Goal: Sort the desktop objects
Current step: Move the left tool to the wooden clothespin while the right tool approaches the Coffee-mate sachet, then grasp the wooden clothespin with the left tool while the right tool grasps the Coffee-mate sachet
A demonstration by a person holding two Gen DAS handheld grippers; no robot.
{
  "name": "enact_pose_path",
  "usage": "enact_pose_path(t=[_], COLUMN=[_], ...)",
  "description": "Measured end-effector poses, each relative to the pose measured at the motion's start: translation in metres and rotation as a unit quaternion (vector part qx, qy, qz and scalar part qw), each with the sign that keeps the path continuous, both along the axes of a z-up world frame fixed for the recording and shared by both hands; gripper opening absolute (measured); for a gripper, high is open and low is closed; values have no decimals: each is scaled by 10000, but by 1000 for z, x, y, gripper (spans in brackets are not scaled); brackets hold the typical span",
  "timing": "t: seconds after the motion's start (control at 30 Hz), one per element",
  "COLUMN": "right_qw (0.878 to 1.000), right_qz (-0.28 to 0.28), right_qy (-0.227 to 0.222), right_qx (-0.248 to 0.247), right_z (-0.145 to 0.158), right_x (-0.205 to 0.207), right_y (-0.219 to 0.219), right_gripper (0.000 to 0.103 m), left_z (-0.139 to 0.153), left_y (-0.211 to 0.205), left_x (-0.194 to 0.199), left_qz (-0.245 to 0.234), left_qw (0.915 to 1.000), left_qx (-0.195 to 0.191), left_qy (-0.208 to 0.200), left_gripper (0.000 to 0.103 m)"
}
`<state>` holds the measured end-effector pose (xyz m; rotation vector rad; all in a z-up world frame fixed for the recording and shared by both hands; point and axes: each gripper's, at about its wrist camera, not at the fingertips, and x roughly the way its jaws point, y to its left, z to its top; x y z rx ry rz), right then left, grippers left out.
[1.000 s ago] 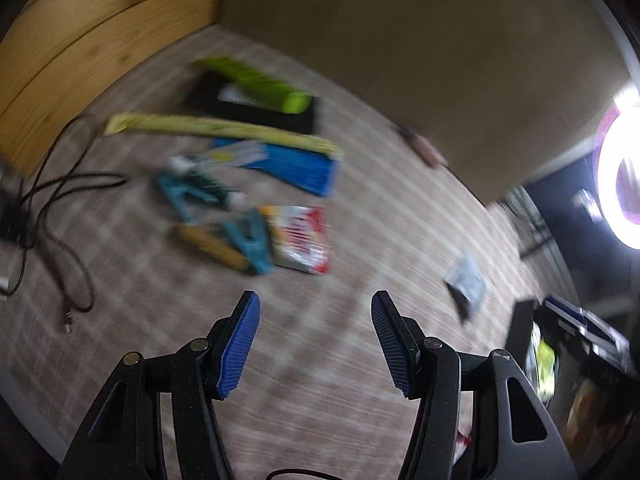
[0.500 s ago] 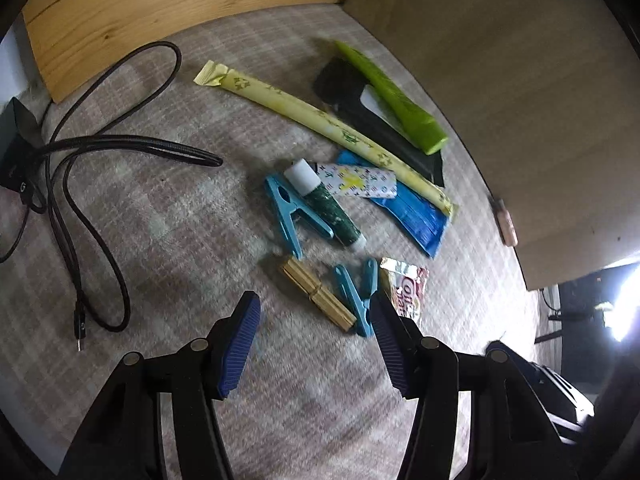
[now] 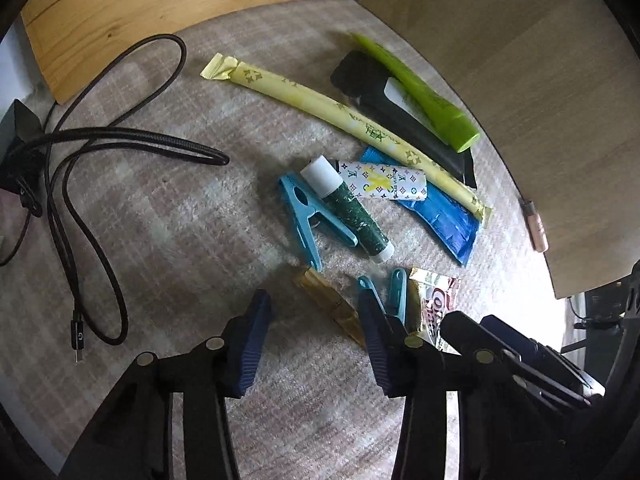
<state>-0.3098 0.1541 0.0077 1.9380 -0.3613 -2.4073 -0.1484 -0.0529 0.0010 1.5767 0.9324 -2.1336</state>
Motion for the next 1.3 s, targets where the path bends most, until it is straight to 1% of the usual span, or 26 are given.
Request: enact_pose_path(t=[0.1, 0.13, 0.2, 0.3, 0.37, 0.57, 0.67, 0.7, 0.73, 0.77, 0.8, 0.9, 0.97, 1.0, 1.03, 1.07, 1.1, 1.13, 1.17, 1.2, 1.23, 1.3], right_qw=[10000, 10000, 10000, 10000, 9999, 9998, 9994, 9995, 9991, 9984, 9976, 9970, 9973, 9973, 9972, 9970, 9971, 9975, 9978, 9981, 9982, 9985], right_qz=[-8, -1, 18, 44, 101, 115, 163, 182, 216, 276, 351, 408, 354, 357, 378, 382, 354, 330, 309, 289, 284, 227], right_qy=[-6, -18, -36, -1, 6, -65, -145, -135, -177, -114, -110, -72, -92, -91, -96, -103, -105, -111, -115, -112, -95, -39], right_qx=[16, 24, 67, -43, 7, 148, 257, 233, 324, 476, 593, 660, 640, 638, 646, 660, 664, 620, 576, 525, 514, 489], right_z=[-2, -2, -3, -1, -1, -7, -14, -15, -17, -17, -17, -17, -18, -17, -17, -17, -17, -17, -16, -16, -16, -13], right_x=[0, 0, 1, 2, 1, -2, -4, -4, -4, -3, -2, 2, 5, 6, 8, 9, 11, 13, 14, 16, 18, 22], right_y=[0, -1, -2, -2, -6, -12, -14, -14, -14, -15, -17, -16, -12, -12, -11, -10, -7, -5, -3, 1, 2, 6], right_gripper=[56, 56, 56, 56, 56, 56, 56, 56, 55, 52, 52, 52, 51, 51, 50, 48, 47, 46, 45, 44, 43, 41], left_z=[0, 0, 1, 1, 2, 3, 4, 5, 5, 5, 6, 6, 5, 5, 4, 1, 0, 0, 0, 1, 1, 1], left_y=[2, 5, 8, 10, 12, 6, 3, 3, 4, 5, 7, 9, 13, 17, 19, 21, 24, 28, 31, 31, 29, 22], left_x=[-1, -2, -2, 0, 2, 9, 17, 36, 38, 40, 41, 46, 46, 45, 45, 45, 45, 46, 48, 49, 51, 55], left_qz=[-20, -77, -178, -308, -385, -505, -699, -813, -921, -996, -1082, -1127, -1152, -1205, -1259, -1297, -1328, -1412, -1448, -1428, -1332, -1190], left_qw=[9999, 9995, 9985, 9975, 9964, 9954, 9935, 9925, 9913, 9902, 9889, 9878, 9881, 9878, 9874, 9872, 9861, 9835, 9814, 9810, 9817, 9860], left_qx=[-147, -292, -517, -633, -758, -812, -890, -895, -925, -966, -1005, -1058, -1000, -977, -946, -931, -1000, -1133, -1263, -1315, -1359, -1169], left_qy=[1, -12, -13, 41, 34, 91, 135, 151, 170, 180, 192, 193, 179, 161, 126, 16, -24, -29, -22, -16, -32, 21], left_gripper=[39, 38, 40, 40, 39, 39, 38, 38, 38, 38, 38, 38, 38, 39, 45, 48, 47, 44, 37, 22, 12, 12])
